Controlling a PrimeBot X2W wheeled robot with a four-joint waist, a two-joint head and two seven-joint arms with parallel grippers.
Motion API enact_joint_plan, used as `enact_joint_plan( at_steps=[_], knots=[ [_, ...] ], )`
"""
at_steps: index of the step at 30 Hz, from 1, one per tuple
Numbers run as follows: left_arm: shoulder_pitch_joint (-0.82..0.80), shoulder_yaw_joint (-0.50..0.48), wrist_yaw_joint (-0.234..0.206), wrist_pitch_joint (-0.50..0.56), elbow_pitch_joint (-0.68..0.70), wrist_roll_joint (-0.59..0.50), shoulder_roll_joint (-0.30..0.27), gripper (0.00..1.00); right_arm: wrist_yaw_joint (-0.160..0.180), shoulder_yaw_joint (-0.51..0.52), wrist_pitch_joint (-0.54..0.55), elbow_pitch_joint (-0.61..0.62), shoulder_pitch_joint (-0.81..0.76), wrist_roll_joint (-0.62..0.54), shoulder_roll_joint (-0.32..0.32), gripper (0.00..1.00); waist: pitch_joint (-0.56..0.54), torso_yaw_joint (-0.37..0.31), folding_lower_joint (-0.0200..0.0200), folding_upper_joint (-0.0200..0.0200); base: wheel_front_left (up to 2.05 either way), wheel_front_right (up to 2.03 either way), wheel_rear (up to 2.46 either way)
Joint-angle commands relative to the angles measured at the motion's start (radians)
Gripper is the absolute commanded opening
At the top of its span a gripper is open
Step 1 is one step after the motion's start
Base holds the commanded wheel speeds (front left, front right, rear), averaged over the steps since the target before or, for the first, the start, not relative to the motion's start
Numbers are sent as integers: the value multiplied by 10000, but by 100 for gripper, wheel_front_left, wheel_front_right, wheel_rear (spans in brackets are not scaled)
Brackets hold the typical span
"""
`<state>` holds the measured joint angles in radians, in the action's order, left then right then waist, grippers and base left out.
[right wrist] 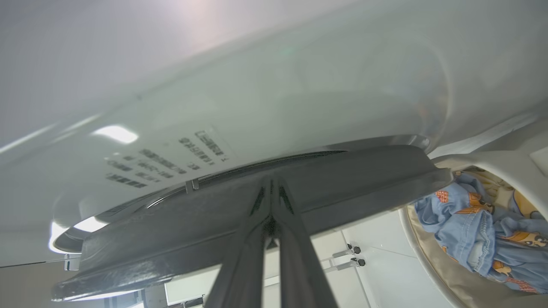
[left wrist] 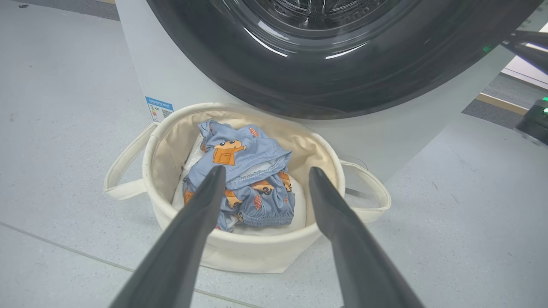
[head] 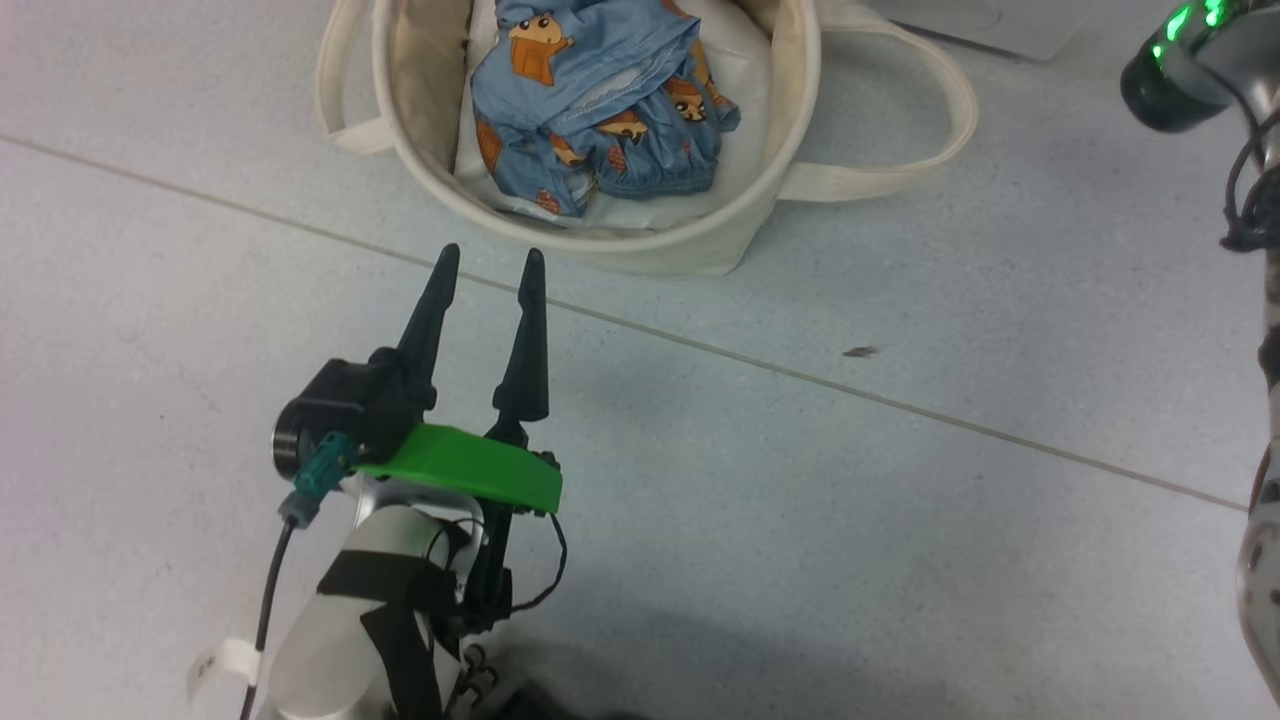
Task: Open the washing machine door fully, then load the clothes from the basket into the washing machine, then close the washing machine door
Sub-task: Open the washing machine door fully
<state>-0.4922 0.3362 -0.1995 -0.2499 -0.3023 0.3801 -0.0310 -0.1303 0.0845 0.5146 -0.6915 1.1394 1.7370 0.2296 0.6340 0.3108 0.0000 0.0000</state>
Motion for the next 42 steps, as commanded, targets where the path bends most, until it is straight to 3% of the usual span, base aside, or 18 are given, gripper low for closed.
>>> enact_joint_plan(
  at_steps=[1, 11, 22, 30, 42],
  knots=[
    [69, -230, -84, -118, 306, 35, -192, 100, -4, -30, 107, 260, 419, 68, -120, 0, 81, 61, 0, 0, 0, 0, 0],
    [-16, -125, -82, -118, 491, -26, -192, 100, -4, 7, 412, -17, 1303, -34, -301, 0, 492, 248, 0, 0, 0, 0, 0],
    [-17, -15, -138, -118, 884, 6, -192, 100, -4, 3, 1547, -997, 1813, 558, -565, 0, 627, 239, 0, 0, 0, 0, 0],
    [135, -257, -109, -118, 817, -93, -192, 100, -4, -398, 2012, -798, 753, 223, -948, 0, -12, 114, 0, 0, 0, 0, 0],
    [872, -732, 105, -118, 449, -354, -192, 100, -4, -864, 2604, -655, -1846, 481, -1726, 0, -1815, -232, 0, 0, 0, 0, 0]
  ],
)
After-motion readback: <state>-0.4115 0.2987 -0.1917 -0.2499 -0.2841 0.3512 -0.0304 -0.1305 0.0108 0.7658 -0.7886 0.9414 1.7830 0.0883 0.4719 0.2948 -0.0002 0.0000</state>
